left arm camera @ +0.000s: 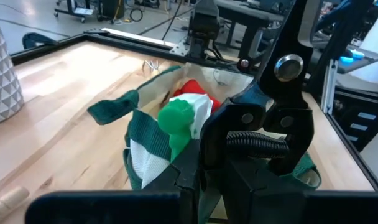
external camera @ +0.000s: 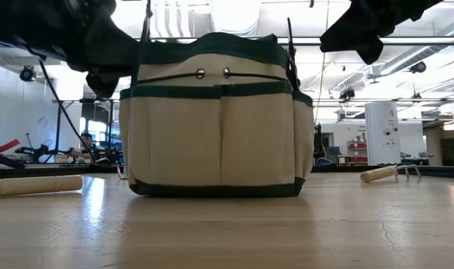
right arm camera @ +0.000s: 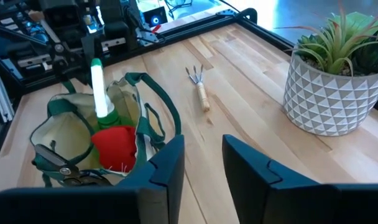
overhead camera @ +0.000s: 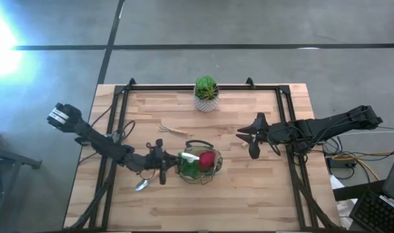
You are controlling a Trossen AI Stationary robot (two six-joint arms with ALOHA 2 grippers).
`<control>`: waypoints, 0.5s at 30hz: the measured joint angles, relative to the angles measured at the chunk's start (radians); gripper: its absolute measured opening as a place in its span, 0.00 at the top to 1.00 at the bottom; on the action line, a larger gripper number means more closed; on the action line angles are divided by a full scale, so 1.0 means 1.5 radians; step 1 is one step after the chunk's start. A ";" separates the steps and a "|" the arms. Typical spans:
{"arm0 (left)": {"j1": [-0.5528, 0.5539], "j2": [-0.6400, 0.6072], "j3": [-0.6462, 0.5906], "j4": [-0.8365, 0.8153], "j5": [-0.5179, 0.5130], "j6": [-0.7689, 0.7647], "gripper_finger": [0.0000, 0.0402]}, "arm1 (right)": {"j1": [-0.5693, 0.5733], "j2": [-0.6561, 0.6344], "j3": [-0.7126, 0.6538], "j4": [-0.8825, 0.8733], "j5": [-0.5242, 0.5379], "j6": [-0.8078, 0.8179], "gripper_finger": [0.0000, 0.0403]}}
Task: Pick & Place Garden tools in Gardening bag
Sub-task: Put the green shear scissors into the white gardening bag
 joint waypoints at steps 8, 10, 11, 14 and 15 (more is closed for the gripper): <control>0.008 0.020 0.006 0.019 0.039 0.033 0.90 | 0.000 0.000 0.000 0.000 0.000 0.000 0.72; 0.012 0.021 0.005 0.019 0.052 0.038 0.90 | 0.000 0.000 0.000 0.000 0.000 0.000 0.73; 0.014 0.021 0.005 0.019 0.057 0.038 0.90 | 0.000 0.000 0.000 -0.001 0.000 0.000 0.73; 0.022 0.021 0.004 0.016 0.085 0.043 0.90 | 0.000 0.000 0.000 -0.001 0.000 0.000 0.74; 0.024 0.021 0.004 0.016 0.091 0.048 0.90 | 0.000 0.000 0.000 -0.001 0.000 0.000 0.75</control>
